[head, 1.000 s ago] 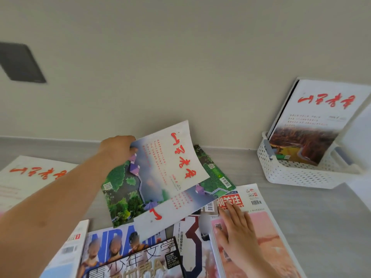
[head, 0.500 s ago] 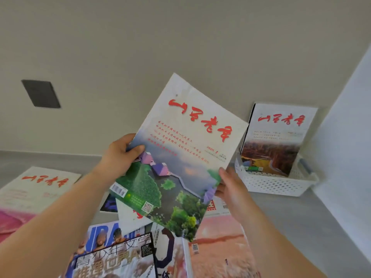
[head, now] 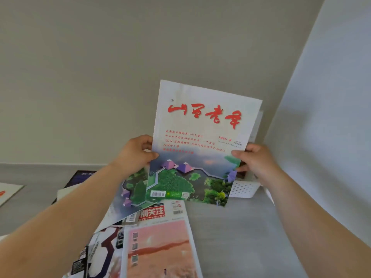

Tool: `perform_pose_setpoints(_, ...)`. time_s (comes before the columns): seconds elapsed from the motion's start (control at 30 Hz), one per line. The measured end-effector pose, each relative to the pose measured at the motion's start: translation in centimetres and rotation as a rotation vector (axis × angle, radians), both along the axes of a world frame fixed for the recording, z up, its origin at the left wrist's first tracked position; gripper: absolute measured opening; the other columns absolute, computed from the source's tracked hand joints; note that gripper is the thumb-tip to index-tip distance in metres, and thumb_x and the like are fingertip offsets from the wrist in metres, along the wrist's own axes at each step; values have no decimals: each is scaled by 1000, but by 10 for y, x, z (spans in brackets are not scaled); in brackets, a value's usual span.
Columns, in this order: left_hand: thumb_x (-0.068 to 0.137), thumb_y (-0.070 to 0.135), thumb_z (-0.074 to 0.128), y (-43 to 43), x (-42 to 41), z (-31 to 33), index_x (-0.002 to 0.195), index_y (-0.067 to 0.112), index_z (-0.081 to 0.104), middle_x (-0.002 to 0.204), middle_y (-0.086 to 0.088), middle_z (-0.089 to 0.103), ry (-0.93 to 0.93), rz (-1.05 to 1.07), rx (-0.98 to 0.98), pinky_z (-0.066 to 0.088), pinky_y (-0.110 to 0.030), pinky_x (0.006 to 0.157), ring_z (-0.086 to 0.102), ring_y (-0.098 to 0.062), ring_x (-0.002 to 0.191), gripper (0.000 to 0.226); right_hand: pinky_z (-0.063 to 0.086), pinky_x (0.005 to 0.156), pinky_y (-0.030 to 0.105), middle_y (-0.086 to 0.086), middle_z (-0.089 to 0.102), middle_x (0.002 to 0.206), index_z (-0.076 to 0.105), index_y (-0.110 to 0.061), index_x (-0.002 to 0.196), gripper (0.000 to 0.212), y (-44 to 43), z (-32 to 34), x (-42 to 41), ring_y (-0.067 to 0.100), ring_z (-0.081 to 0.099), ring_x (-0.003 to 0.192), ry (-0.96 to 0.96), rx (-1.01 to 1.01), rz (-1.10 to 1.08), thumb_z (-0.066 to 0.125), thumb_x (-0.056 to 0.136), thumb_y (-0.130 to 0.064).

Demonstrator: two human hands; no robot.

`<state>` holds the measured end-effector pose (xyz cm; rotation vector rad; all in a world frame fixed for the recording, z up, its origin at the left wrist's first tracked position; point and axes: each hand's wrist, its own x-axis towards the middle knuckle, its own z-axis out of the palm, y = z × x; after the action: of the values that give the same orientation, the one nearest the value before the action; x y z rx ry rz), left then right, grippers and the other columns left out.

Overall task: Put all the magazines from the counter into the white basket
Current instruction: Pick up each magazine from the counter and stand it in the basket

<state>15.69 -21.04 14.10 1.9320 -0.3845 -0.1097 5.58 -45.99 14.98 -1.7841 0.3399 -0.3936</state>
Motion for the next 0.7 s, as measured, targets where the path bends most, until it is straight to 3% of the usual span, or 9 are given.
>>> perform_pose_setpoints(0.07,78,-9,56,-33,8,3,81,10,55,89,-9,61,-59,27,30,52,-17,52,57,-19,65,19,50,43,12,2,61,91,61,-14,86,15,-26,8,9,16,60,75,-37,-32,-58,57,82,-1)
perform_pose_setpoints(0.13,78,-7,56,-63,17,5,69,14,52,87,-11,60,-74,50,34,55,-28,67,57,-25,71,23,50,46,10,6,60,93,63,-4,97,17,-50,13,20,21,59,81,-82,-56,-133,57,81,0)
perform_pose_setpoints(0.23,78,-4,58,-101,32,5,61,20,49,72,-9,58,-20,74,13,52,-39,77,56,-28,72,31,52,66,24,10,61,93,63,1,98,19,-83,14,36,24,58,84,-125,-85,-223,59,80,-1)
perform_pose_setpoints(0.3,79,-1,58,-123,41,0,66,17,54,77,-13,61,-13,88,25,52,-43,84,60,-32,82,23,51,78,36,10,61,92,64,2,98,19,-102,7,44,24,59,82,-122,-110,-247,59,80,-2)
perform_pose_setpoints(0.37,80,1,57,-141,48,-7,87,5,63,91,-20,64,-32,85,86,51,-44,88,62,-35,89,10,53,73,30,10,62,93,64,3,99,21,-118,-3,52,24,59,81,-111,-141,-251,59,80,-3)
perform_pose_setpoints(0.43,81,2,55,-155,55,-14,103,-4,60,91,-18,62,-37,54,172,49,-39,84,60,-31,85,23,54,68,24,14,64,97,64,3,100,22,-132,-14,59,24,60,83,-95,-152,-258,59,80,-3)
perform_pose_setpoints(0.5,81,1,55,-164,62,-22,104,-5,58,89,-13,59,-24,39,209,49,-39,84,57,-28,83,24,56,74,34,19,66,101,64,4,98,20,-142,-27,65,27,61,83,-53,-122,-265,59,80,-2)
perform_pose_setpoints(0.6,81,0,55,-173,69,-36,102,-4,59,88,-12,59,22,56,218,52,-42,86,59,-29,84,22,54,55,18,18,65,102,63,1,98,18,-152,-46,71,24,61,78,16,-55,-233,59,80,-1)
perform_pose_setpoints(0.7,81,2,57,-177,73,-54,99,-1,62,87,-9,60,37,60,269,50,-33,76,57,-27,82,19,51,52,12,16,64,104,62,2,101,21,-156,-59,75,24,60,81,64,-24,-203,58,81,0)
